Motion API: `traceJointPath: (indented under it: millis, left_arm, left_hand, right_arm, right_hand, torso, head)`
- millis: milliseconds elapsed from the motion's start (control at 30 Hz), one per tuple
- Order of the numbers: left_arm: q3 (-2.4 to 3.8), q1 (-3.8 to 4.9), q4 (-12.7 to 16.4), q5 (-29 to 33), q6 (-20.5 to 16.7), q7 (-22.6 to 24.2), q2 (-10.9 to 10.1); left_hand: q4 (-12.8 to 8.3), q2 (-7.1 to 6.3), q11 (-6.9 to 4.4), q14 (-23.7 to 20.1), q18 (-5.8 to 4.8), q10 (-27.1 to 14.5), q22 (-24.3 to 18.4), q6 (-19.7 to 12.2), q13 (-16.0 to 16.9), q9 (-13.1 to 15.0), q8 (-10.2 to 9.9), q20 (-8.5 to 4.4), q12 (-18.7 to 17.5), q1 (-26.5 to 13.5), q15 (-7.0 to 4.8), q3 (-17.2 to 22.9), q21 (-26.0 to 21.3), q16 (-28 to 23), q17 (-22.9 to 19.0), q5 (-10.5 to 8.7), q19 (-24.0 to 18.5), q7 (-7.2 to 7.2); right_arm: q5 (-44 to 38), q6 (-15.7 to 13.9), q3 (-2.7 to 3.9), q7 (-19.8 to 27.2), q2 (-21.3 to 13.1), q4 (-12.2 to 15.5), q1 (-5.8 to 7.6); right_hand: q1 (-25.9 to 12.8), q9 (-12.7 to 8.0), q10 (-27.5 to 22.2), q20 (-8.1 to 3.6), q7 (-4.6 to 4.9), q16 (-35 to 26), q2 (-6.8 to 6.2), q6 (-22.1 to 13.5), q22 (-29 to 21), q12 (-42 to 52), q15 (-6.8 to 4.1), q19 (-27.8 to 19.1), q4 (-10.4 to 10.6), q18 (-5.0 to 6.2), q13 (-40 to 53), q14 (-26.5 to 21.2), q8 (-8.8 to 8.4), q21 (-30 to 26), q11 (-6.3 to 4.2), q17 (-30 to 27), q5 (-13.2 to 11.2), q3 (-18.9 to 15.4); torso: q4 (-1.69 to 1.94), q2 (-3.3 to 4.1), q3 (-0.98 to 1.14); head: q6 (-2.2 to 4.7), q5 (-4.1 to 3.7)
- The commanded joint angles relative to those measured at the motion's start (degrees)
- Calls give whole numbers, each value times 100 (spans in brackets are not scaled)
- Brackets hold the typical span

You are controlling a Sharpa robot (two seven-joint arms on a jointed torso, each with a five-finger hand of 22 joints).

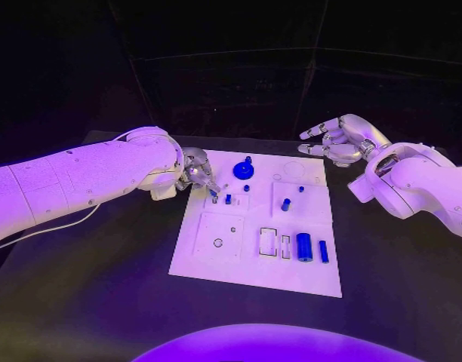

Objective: Assemble the parts on the task board

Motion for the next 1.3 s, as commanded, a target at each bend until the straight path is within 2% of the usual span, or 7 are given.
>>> traceJointPath:
  millis: [33, 300, 1300]
  left_arm:
    - [-2, -7, -2, -70, 100, -32, 16]
    - [-32, -22, -1, -71, 184, -75, 32]
    - [-71, -32, -11, -71, 406, -134, 50]
  left_hand:
    - [-617, 35, -4, 606, 14, 33, 8, -12, -4, 6, 33, -18, 18, 47, -22, 662, 16, 17, 1509, 17, 26, -8]
    - [-620, 31, -4, 606, 14, 35, 5, -12, -4, 8, 38, -18, 19, 41, -22, 677, 13, 17, 1509, 17, 25, -8]
    - [-644, 4, -5, 606, 11, 41, 20, -10, -5, 16, 56, -18, 19, 26, -22, 739, 21, 17, 1509, 18, 30, -10]
  right_arm:
    - [17, 32, 4, 36, 2, 7, 10]
    - [17, 34, 3, 35, 0, 9, 10]
    - [17, 39, 3, 36, 6, 5, 10]
  right_hand:
    - [-29, -8, -32, 2, -11, -26, 34, 14, -7, -19, -54, -28, 20, 62, -7, 294, 38, -24, -11, 1, 23, 17]
    - [-29, -8, -32, 2, -11, -26, 34, 14, -7, -19, -54, -28, 20, 62, -7, 294, 38, -24, -11, 1, 23, 17]
    - [-29, -8, -32, 2, -11, -26, 34, 14, -7, -19, -54, -28, 20, 62, -7, 294, 38, -24, -11, 1, 23, 17]
  torso:
    - [-1, 0, 0]
    - [-1, 3, -4]
    - [1, 1, -3]
  head:
    - [-12, -11]
    - [-19, -7]
    - [-50, -2]
